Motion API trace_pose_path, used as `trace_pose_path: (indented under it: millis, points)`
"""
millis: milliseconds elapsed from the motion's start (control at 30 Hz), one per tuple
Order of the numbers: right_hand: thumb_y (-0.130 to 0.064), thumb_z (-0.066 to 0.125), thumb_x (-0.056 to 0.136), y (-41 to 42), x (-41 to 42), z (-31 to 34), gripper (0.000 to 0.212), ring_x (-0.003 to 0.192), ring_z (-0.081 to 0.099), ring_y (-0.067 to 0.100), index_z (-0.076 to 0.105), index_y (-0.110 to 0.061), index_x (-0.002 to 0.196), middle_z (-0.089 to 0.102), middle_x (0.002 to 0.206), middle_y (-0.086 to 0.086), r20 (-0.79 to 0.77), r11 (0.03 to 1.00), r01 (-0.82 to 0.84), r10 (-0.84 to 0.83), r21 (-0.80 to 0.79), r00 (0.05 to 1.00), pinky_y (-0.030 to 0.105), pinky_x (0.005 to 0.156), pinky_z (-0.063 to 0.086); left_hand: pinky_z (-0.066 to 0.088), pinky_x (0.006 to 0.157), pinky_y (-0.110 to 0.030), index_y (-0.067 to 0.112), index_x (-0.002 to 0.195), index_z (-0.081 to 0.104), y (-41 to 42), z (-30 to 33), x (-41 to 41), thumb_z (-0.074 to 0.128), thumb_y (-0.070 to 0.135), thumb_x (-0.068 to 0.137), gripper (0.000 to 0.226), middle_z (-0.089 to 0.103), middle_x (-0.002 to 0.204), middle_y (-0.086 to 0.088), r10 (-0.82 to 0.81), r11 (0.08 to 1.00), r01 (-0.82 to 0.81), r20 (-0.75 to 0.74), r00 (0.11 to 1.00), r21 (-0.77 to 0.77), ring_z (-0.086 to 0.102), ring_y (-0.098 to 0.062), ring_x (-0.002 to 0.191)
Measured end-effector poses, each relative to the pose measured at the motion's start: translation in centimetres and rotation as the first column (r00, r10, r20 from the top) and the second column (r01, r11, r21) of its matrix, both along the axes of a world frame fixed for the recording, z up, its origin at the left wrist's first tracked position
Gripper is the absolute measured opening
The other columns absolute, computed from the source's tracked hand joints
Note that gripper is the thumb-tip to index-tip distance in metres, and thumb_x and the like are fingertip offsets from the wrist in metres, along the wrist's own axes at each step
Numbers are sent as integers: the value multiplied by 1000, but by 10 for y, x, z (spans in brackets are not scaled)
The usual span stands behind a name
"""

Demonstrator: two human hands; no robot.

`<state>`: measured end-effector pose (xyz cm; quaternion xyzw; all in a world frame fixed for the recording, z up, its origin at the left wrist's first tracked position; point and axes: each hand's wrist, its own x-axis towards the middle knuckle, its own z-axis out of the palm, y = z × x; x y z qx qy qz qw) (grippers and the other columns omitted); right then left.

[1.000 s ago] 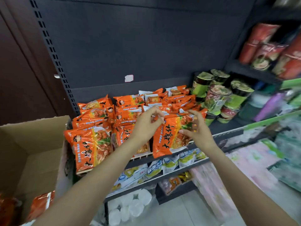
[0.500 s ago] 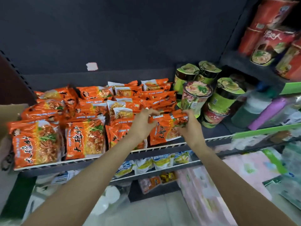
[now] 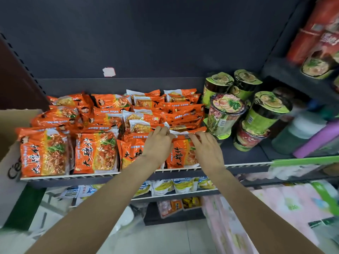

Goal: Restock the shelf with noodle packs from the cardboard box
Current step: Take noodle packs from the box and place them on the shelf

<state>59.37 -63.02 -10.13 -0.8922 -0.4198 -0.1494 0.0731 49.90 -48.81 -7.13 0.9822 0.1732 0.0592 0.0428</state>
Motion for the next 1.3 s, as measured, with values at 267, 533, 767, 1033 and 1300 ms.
trace_pose_path:
  millis: [267, 533, 767, 1033, 1300]
  points:
    - [-2, 73, 71, 17, -9, 9, 50, 114, 52, 30, 59, -10, 118, 54, 122, 12, -120, 1000, 2, -1, 2, 993, 40, 101, 43, 33, 102, -38, 19, 136, 44, 5, 2, -6, 43, 24, 96, 40, 44, 136, -4, 15, 995, -13, 10, 1000, -99, 36, -24, 127]
    - [-12, 52, 91, 58, -71, 38, 35, 121, 40, 18, 54, -11, 127, 46, 126, 2, -345, 956, -93, 189, 277, 919, 30, 88, 45, 42, 89, -37, 20, 127, 51, 39, 26, -72, 47, 26, 95, 33, 56, 121, -2, 87, 987, -57, 204, 975, -152, 52, -23, 112]
    - [-14, 49, 95, 142, -171, 51, 29, 113, 44, 17, 56, -14, 122, 53, 116, 1, -469, 910, -281, 400, 304, 788, 30, 90, 41, 51, 70, -40, 14, 114, 59, 106, 35, -196, 53, 18, 92, 23, 63, 101, -1, 204, 941, -91, 331, 921, -326, 60, -21, 84]
    - [-10, 50, 92, 276, -326, 38, 25, 108, 50, 19, 62, -13, 114, 56, 112, 4, -558, 875, -373, 484, 309, 674, 32, 90, 42, 51, 70, -41, 15, 100, 61, 236, 22, -378, 54, 23, 85, 18, 66, 90, -5, 423, 877, -323, 250, 871, -357, 62, -27, 82]
    - [-11, 49, 92, 394, -430, 29, 25, 99, 55, 18, 61, -15, 114, 53, 104, 1, -631, 884, -415, 449, 214, 632, 33, 86, 45, 52, 78, -40, 11, 107, 59, 358, -4, -497, 54, 17, 89, 19, 63, 98, -8, 534, 794, -493, 19, 846, -356, 62, -28, 89]
